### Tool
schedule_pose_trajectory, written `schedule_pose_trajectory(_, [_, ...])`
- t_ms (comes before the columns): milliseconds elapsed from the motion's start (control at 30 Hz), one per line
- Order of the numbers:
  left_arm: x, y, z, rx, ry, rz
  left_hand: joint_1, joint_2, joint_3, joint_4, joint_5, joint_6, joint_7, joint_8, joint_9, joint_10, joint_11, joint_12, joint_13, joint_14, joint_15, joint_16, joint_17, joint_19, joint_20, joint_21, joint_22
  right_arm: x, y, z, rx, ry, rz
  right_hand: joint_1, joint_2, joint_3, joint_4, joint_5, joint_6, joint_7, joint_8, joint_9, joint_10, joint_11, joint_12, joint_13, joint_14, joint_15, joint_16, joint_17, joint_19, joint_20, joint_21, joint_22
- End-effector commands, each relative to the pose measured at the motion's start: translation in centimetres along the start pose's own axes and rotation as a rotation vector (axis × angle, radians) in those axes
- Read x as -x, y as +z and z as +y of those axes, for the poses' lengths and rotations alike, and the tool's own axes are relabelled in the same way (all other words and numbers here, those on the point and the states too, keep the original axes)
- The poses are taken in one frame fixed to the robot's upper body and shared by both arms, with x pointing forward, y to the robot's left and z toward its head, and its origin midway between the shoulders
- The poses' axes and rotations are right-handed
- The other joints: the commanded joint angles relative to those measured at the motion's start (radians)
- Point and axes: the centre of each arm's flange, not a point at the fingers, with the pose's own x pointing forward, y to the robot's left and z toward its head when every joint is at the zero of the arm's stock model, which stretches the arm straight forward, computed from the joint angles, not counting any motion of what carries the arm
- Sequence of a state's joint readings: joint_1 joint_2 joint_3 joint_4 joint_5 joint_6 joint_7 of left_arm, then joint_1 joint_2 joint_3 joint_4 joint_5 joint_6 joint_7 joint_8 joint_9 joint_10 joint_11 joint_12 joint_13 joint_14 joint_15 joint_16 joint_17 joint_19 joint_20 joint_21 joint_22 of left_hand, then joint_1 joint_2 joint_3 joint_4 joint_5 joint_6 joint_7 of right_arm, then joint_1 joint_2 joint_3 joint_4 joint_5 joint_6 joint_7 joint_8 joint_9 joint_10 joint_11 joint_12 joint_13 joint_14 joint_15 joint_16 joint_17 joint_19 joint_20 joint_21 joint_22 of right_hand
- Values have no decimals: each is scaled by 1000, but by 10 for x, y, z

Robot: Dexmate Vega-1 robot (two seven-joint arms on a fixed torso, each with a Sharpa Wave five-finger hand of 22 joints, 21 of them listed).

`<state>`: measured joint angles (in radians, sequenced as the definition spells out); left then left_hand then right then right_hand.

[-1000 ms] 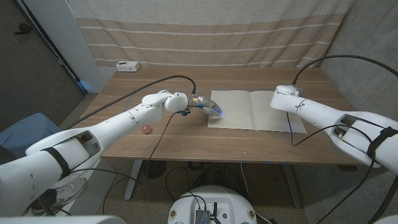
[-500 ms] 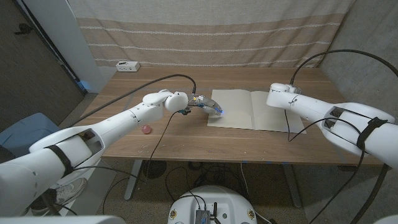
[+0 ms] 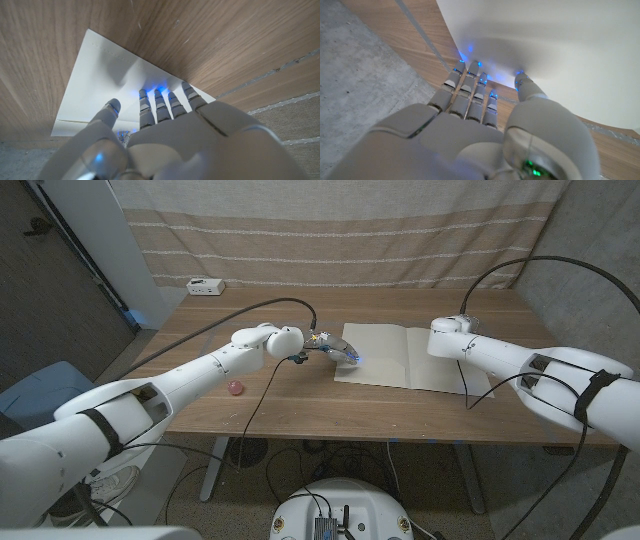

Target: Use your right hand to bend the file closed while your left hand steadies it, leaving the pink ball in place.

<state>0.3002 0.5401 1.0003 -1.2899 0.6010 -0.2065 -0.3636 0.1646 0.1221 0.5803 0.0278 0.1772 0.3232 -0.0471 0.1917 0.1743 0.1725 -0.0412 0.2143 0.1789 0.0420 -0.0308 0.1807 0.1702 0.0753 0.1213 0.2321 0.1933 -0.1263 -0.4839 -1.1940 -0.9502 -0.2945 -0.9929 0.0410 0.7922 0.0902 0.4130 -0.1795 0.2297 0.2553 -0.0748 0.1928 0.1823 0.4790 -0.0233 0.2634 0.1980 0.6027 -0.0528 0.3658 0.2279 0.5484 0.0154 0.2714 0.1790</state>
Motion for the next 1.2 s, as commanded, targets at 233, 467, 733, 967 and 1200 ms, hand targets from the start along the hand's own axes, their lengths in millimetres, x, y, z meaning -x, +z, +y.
schedule_pose_trajectory(233, [-3,-2,1,9,-3,-2,-16,-1,-1,13,6,-12,0,-6,5,-7,-1,-4,5,-10,2,-5,2,1,-6,-1,1,4,2,5,34,-88,12,-77,-56,-126,109,12,1,-1,2,6,-218,-14,-73,8,-312,-34,-159,23,-84,51,-54,4])
schedule_pose_trajectory(467, [-4,-1,0,8,-5,-5,-20,-1,-2,16,6,-17,-1,-8,5,-7,-1,-5,6,-12,3,-5,2,0,-6,-2,1,7,-8,-5,39,-101,111,-214,-78,-196,171,8,2,-8,2,10,-287,-7,-73,9,-429,6,-177,24,-202,76,-86,3])
schedule_pose_trajectory(733, [0,0,-2,6,-8,-3,-23,-2,-3,19,7,-15,-1,-7,5,-6,-2,-5,6,-10,4,-4,2,0,-5,-2,1,2,-19,-5,37,-30,184,-333,-109,-259,221,2,-85,23,-17,11,-356,17,-80,9,-486,20,-174,19,-263,94,-86,2])
schedule_pose_trajectory(967, [3,0,-3,7,-5,-4,-25,-2,-3,21,7,-14,-1,-7,5,-5,-1,-5,6,-8,3,-3,2,1,-5,-2,1,-2,-18,-6,55,19,259,-379,-152,-310,229,26,-107,44,13,8,-320,48,-44,7,-376,13,-121,3,-203,102,-53,2])
schedule_pose_trajectory(1200, [5,-1,-2,5,8,-4,-28,-3,-4,23,8,-18,-2,-8,5,-8,-3,-7,6,-9,3,-3,1,2,-4,-2,1,-10,-20,-3,51,143,236,-385,-132,-317,235,42,-38,25,22,6,-317,24,-58,6,-445,20,-156,-5,-250,100,-77,2])
